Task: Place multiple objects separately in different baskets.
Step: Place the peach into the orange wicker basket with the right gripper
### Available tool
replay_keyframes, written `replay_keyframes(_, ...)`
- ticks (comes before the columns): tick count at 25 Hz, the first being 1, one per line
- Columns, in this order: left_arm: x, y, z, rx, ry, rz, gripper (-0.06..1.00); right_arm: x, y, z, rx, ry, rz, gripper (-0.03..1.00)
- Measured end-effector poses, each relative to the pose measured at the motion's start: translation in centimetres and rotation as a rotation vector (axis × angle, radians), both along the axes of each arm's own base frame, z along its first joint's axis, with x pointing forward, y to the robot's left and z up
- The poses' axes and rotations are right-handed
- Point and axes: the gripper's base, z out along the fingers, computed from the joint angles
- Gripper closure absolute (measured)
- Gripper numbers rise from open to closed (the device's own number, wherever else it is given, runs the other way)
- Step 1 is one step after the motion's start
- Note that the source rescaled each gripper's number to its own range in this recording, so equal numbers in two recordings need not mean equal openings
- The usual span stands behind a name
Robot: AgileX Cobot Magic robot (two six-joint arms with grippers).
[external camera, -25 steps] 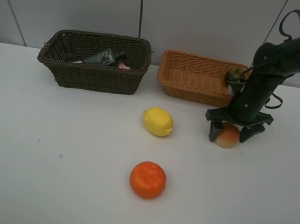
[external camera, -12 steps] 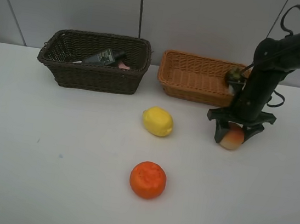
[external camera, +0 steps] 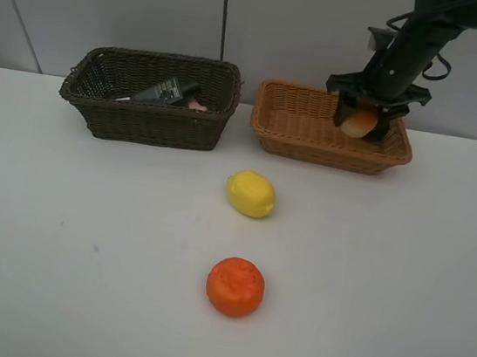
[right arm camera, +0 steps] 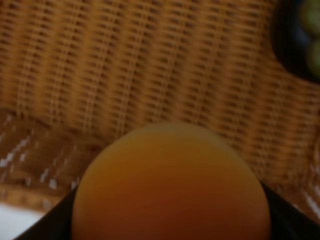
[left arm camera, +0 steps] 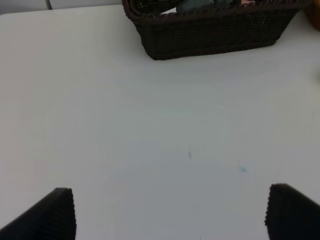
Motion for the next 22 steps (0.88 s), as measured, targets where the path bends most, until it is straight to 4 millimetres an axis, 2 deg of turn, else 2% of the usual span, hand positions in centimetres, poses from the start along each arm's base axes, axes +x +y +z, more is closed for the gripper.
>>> replay_keyframes(3,0.0,0.0,0.0,0.0,0.0,0.0,-0.06,1.6,0.4,-1.9,0.007,0.025,-0.027,0.79)
replay_keyframes(6,0.0,0.0,0.0,0.0,0.0,0.0,-0.06,2.0,0.3,-3.0,-0.029,0.056,-0.035,0.25)
replay_keyframes(7,0.0,0.0,0.0,0.0,0.0,0.0,-0.06,2.0,0.1,-3.1,-0.045,0.063,-0.032,0.14)
replay_keyframes(9,0.0,0.0,0.0,0.0,0.0,0.0,-0.06,2.0,0.0,-3.1,-0.059,0.067,-0.029,0.05)
replay_keyframes(12,0.0,0.0,0.0,0.0,0.0,0.0,-0.06,2.0,0.0,-2.8,-0.064,0.074,-0.029,0.01)
replay_keyframes(15,0.0,0.0,0.0,0.0,0.0,0.0,-0.06,1.6,0.1,-1.5,-0.042,0.098,-0.039,0.01)
replay_keyframes(22,0.0,0.0,0.0,0.0,0.0,0.0,-0.06,-0.2,1.1,5.5,0.096,0.011,-0.04,0.01)
